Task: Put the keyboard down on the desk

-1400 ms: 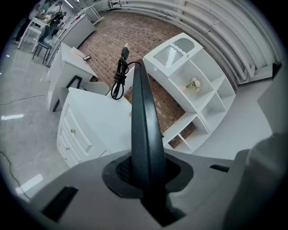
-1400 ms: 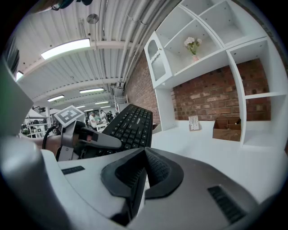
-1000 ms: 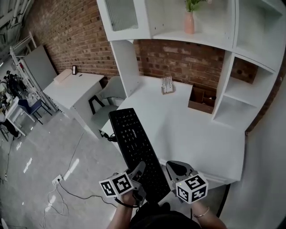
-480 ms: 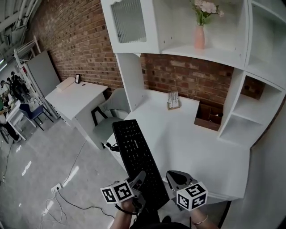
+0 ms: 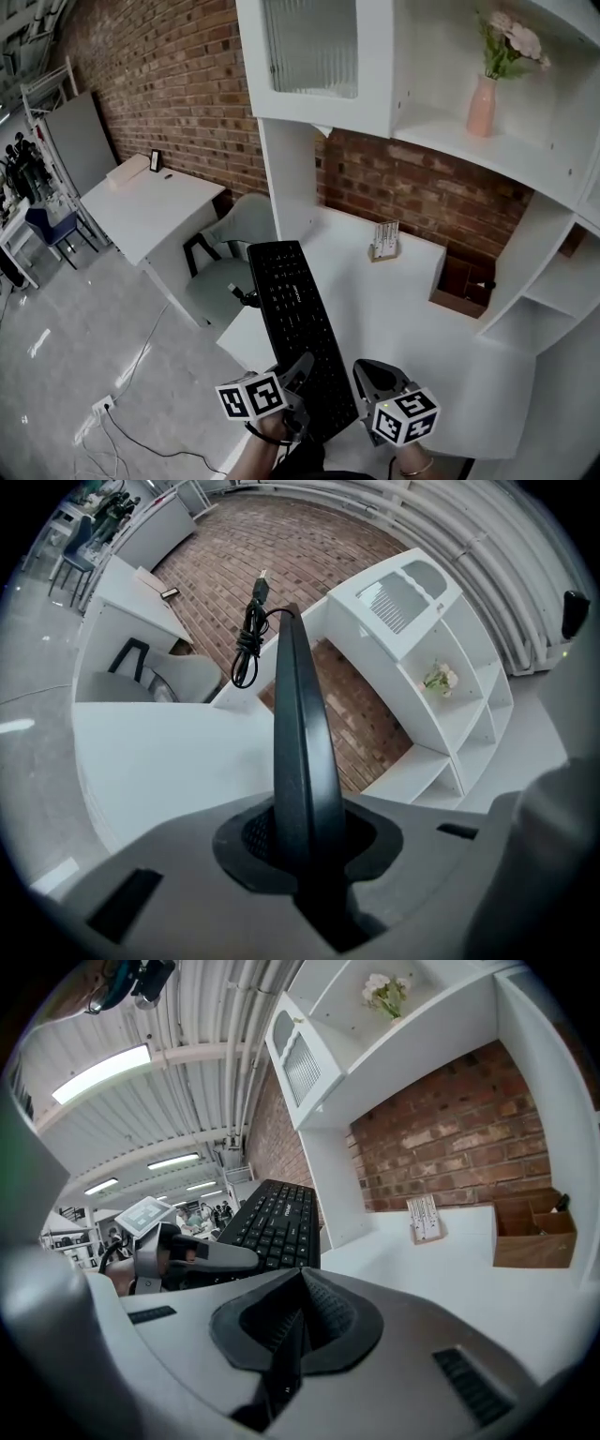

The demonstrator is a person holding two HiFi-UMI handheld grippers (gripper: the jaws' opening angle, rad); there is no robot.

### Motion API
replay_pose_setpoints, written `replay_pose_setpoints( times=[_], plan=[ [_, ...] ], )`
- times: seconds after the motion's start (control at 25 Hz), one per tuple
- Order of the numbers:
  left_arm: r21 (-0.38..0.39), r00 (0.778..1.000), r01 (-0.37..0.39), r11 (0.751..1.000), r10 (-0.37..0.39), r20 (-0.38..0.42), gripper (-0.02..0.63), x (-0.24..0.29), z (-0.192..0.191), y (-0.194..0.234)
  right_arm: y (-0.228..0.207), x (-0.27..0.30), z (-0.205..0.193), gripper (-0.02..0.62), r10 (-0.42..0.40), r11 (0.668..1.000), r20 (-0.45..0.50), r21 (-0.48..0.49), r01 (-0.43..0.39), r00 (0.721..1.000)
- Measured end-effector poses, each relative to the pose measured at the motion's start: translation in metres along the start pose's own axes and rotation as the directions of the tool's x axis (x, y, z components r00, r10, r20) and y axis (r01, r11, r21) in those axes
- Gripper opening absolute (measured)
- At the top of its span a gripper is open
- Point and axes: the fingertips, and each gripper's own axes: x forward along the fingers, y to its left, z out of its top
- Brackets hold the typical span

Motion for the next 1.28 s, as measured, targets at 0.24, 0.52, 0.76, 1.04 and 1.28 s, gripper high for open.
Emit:
replay_pose_setpoints(
  times=[0.24,0.52,0.76,1.04,1.28],
  plan=[
    [0.024,0.999,0.036,0.999,-0.036,-0.016,0.072,0.045,0.056,0.022,-0.016,0.060,0.026,0.005,-0.030,1.000,-0.006,-0.004,0.030,1.000],
    [0.083,0.997,0.073,0.994,-0.070,-0.027,0.072,0.086,0.106,0.035,-0.040,0.104,0.044,0.005,-0.078,0.997,-0.015,-0.001,0.078,0.997],
    [0.119,0.996,0.081,0.990,-0.078,-0.030,0.072,0.114,0.136,0.045,-0.060,0.137,0.058,0.005,-0.098,0.995,-0.030,0.006,0.098,0.995],
    [0.198,0.998,0.062,0.978,-0.061,-0.008,0.072,0.146,0.156,0.046,-0.080,0.170,0.083,0.005,-0.091,0.996,-0.029,-0.013,0.090,0.995],
    [0.277,0.995,0.057,0.959,-0.077,0.062,0.072,0.174,0.178,0.037,-0.096,0.188,0.096,0.005,-0.087,0.996,-0.030,-0.022,0.086,0.996]
  ],
)
